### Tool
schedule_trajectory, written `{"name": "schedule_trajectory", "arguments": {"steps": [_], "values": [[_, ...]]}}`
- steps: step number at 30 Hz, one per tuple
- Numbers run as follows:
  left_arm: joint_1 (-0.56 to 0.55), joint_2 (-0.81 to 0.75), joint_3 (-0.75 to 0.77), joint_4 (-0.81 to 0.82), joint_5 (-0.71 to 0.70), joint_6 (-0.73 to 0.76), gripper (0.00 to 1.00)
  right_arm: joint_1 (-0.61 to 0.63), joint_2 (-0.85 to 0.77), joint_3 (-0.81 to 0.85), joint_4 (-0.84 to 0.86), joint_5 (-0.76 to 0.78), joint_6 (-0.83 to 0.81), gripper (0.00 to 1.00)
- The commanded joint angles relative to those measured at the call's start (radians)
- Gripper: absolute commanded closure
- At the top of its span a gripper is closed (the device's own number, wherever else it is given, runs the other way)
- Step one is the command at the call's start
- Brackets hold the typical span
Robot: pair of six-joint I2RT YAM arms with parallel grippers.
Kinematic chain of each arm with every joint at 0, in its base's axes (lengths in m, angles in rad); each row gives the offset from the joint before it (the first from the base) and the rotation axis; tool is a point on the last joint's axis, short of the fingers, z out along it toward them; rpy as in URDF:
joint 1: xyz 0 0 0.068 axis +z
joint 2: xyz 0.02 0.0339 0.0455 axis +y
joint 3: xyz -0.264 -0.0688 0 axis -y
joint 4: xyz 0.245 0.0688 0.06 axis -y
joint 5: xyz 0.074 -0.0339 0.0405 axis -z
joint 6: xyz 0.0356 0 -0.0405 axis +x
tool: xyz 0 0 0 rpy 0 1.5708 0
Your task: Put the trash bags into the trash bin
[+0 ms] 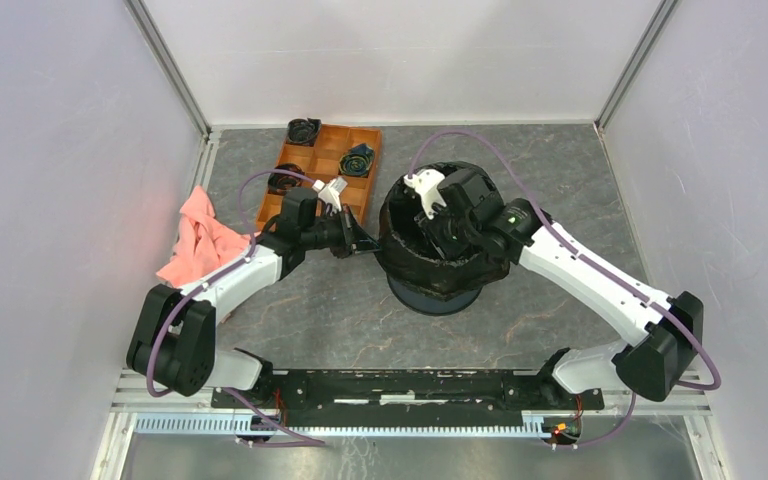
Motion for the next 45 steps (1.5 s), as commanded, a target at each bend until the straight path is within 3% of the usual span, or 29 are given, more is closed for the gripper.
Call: {"name": "schedule_trajectory", "arguments": {"steps": [1,4,9,13,19,24,29,31,34,40,45], "values": [[-0.009,-0.018,0.022,0.04,0.025,-0.005,0.97,0.0,-0.018,0.097,0.05,0.095,0.0,0.64],[-0.013,-0.019,0.018,0.038,0.025,-0.007,0.97,-0.011,0.027,0.143,0.083,0.239,-0.02,0.56],[-0.016,-0.034,0.012,0.026,0.016,-0.007,0.95,-0.016,0.135,0.198,0.156,0.25,-0.049,0.51],[-0.016,-0.04,0.012,0.019,0.011,-0.007,0.93,-0.016,0.201,0.206,0.266,0.316,-0.044,0.5],[-0.018,-0.043,0.017,0.012,0.005,-0.002,0.91,-0.011,0.22,0.205,0.295,0.446,-0.032,0.5],[-0.019,-0.012,0.032,0.01,0.013,0.012,0.91,-0.002,0.119,0.164,0.186,0.271,-0.031,0.5],[-0.018,0.005,0.053,0.006,0.015,0.021,0.88,-0.002,0.026,0.016,0.157,0.148,-0.057,0.41],[-0.018,0.004,0.056,0.005,0.012,0.016,0.82,-0.003,0.018,-0.034,0.165,0.153,-0.075,0.34],[-0.017,-0.009,0.049,-0.01,-0.006,0.016,0.65,-0.01,0.055,-0.024,0.14,0.17,-0.063,0.25],[-0.02,-0.099,0.033,-0.131,-0.129,0.09,0.4,-0.02,0.14,0.001,0.119,0.143,-0.044,0.25],[-0.019,-0.153,0.012,-0.174,-0.17,0.117,0.28,-0.02,0.147,-0.086,0.12,0.148,-0.036,0.29]]}}
